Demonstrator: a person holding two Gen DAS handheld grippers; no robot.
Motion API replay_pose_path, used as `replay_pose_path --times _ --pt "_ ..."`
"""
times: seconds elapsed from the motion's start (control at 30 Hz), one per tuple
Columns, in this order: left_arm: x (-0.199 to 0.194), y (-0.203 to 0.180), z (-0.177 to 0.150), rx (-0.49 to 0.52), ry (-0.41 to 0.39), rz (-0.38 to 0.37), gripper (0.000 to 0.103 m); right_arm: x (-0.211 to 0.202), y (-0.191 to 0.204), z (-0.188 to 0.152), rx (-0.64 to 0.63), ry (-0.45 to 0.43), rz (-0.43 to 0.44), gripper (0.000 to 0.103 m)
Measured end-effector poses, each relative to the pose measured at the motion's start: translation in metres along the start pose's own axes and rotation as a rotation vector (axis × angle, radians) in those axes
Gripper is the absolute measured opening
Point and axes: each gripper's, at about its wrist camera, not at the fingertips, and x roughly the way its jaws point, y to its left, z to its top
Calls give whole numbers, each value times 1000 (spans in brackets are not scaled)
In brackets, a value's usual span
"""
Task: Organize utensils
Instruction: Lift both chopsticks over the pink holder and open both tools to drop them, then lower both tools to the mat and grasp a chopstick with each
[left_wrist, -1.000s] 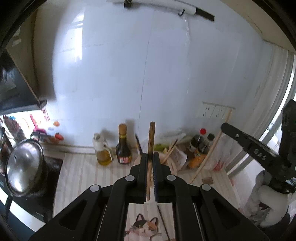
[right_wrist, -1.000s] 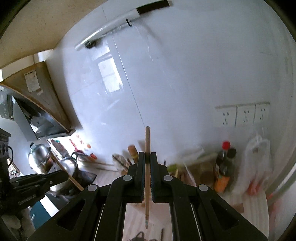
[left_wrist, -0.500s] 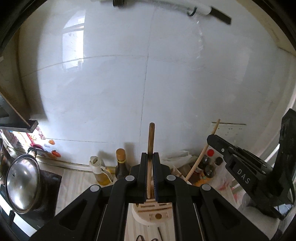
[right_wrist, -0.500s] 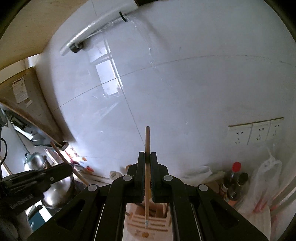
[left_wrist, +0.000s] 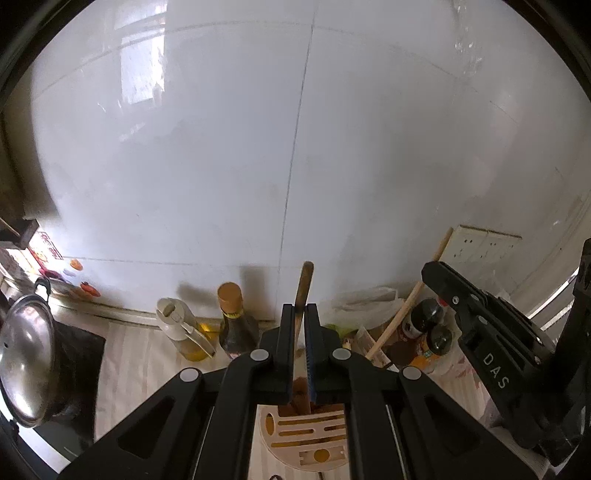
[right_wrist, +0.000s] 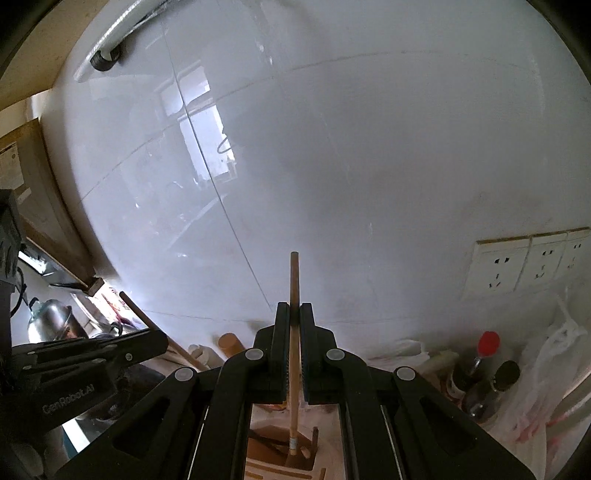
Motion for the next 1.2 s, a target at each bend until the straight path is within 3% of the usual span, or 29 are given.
replay_pose_path --times 0.17,0.5,0.7,0.73,0.8,0.83,0.87,0.93,1.0,1.07,1.1,1.2 --pt "-2 0 -2 -7 3 -13 3 1 -1 -6 -2 4 1 5" --pt "-36 -7 5 5 -62 -36 3 -11 5 -6 -3 -16 7 5" --pt "-34 3 -9 3 -62 75 8 4 6 -18 -8 18 4 6" --pt "-33 7 -12 -2 -55 94 13 6 6 -21 -15 27 10 6" --pt "-32 15 -21 -19 -50 133 42 7 7 -27 -22 41 9 12" --pt "-33 19 -24 -26 -56 142 73 6 6 -28 -19 46 13 23" --pt "-35 24 -28 -39 -70 153 89 3 6 -30 -17 45 14 29" --pt "-41 34 -37 -61 -92 160 90 -3 7 -33 -19 41 18 47" --pt "-45 43 -46 -80 -101 166 91 -11 7 -35 -6 41 29 50" --pt "-48 49 -56 -90 -111 181 103 -23 5 -38 1 39 18 55" --pt "-49 50 -60 -89 -114 190 103 -28 4 -40 7 40 19 60" --pt "-52 53 -78 -96 -115 198 103 -46 -2 -51 18 53 1 84"
